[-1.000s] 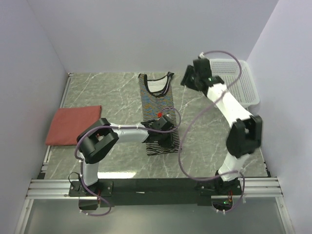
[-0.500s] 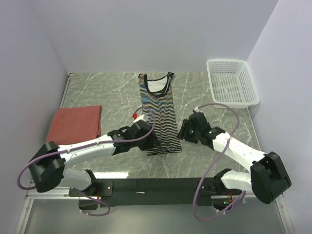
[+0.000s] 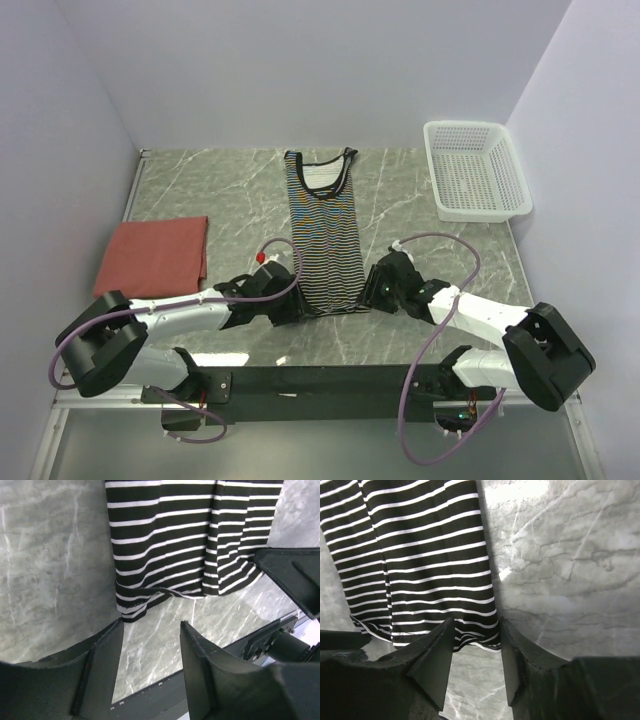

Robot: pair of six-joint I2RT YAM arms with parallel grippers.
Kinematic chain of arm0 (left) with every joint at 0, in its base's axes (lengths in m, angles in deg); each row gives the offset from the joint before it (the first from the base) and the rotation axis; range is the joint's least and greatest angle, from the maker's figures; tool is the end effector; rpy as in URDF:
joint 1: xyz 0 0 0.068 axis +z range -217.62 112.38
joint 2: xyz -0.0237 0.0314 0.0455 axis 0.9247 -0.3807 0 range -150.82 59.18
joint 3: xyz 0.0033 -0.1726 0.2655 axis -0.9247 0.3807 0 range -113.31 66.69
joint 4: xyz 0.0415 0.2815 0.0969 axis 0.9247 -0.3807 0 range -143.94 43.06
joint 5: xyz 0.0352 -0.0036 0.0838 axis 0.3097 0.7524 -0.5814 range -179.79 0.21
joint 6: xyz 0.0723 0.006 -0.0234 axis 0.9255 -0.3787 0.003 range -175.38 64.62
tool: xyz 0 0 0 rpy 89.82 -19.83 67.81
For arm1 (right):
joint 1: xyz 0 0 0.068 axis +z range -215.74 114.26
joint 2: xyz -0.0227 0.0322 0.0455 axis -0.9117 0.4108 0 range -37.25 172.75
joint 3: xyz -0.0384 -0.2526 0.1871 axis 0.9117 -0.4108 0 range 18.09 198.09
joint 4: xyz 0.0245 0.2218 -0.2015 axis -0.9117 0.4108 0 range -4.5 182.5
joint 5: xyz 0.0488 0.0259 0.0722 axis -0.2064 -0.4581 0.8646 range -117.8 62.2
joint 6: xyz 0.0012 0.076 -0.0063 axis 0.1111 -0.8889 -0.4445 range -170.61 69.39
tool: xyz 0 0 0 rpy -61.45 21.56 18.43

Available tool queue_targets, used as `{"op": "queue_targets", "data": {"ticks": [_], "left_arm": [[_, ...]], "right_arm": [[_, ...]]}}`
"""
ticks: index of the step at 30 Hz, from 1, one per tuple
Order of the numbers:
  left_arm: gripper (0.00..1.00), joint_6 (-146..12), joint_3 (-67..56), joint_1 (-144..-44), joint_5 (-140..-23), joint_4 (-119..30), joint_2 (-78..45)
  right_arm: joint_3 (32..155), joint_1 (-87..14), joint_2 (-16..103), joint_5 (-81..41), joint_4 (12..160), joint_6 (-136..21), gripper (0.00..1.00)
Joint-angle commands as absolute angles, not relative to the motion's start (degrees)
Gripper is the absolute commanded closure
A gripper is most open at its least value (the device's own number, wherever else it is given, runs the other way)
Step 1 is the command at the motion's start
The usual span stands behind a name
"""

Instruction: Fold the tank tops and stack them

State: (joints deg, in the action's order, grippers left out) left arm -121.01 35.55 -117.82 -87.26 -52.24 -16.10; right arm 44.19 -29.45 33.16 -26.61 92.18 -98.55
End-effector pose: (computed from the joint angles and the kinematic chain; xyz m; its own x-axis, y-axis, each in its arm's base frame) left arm 0.1763 -0.2161 0.1508 -0.9165 -0.3216 -0.2378 -0.1187 0.7864 -0.6062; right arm 0.2011 0.1494 0.1398 -0.8668 0.2843 -0.4097 0.0614 0.8761 0.4782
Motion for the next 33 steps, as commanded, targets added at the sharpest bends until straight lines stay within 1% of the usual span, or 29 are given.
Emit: {"op": "queue_targets", "data": {"ticks": [1,4,8,11,14,15,16,17,20,21,23,29,33], "left_arm": [[0.46,-122.26,37.06,-117.28,-86.8,-48.53,-17.19],[0.48,-123.58,37.94,-117.28,-88.81,-48.61,-17.72],[0.49,-124.64,38.04,-117.19,-91.26,-49.66,-19.83],[0.48,-124.55,37.69,-117.19,-92.51,-49.4,-21.5],[0.51,-124.38,37.25,-117.11,-93.65,-49.84,-23.08],[0.55,-124.2,37.25,-117.19,-93.83,-49.76,-23.43],[0.59,-124.11,37.25,-117.11,-93.83,-49.84,-23.87],[0.7,-124.03,37.07,-117.19,-94.0,-50.28,-24.14],[0.86,-122.98,36.63,-117.19,-94.62,-51.68,-23.79],[0.94,-122.71,36.46,-117.19,-94.71,-52.65,-23.35],[0.99,-122.01,36.45,-117.19,-94.8,-53.88,-21.25],[0.99,-121.74,37.33,-118.51,-95.24,-59.41,-13.6],[0.99,-123.32,38.04,-123.33,-95.94,-62.41,-10.78]], "right_arm": [[41.29,-28.48,34.02,-27.19,90.43,-100.79,0.52],[40.76,-28.04,34.11,-27.45,90.25,-101.06,0.53],[40.5,-27.34,34.55,-27.72,90.16,-101.5,0.58],[40.24,-26.81,35.34,-27.72,89.99,-101.59,0.65],[39.97,-26.63,36.22,-27.72,89.28,-101.5,0.74],[40.06,-26.72,36.57,-27.72,89.28,-101.5,0.81],[40.23,-26.55,36.66,-27.72,89.46,-101.33,0.86],[40.76,-26.46,36.66,-27.72,89.98,-101.06,0.93],[41.99,-26.37,36.05,-27.63,91.3,-100.36,0.98],[42.17,-26.37,35.35,-27.72,91.74,-100.27,1.0],[42.78,-26.37,34.64,-27.72,92.8,-99.83,1.0],[42.44,-25.05,30.43,-29.56,96.22,-100.18,1.0],[41.73,-22.16,26.65,-29.83,99.3,-101.58,1.0]]}}
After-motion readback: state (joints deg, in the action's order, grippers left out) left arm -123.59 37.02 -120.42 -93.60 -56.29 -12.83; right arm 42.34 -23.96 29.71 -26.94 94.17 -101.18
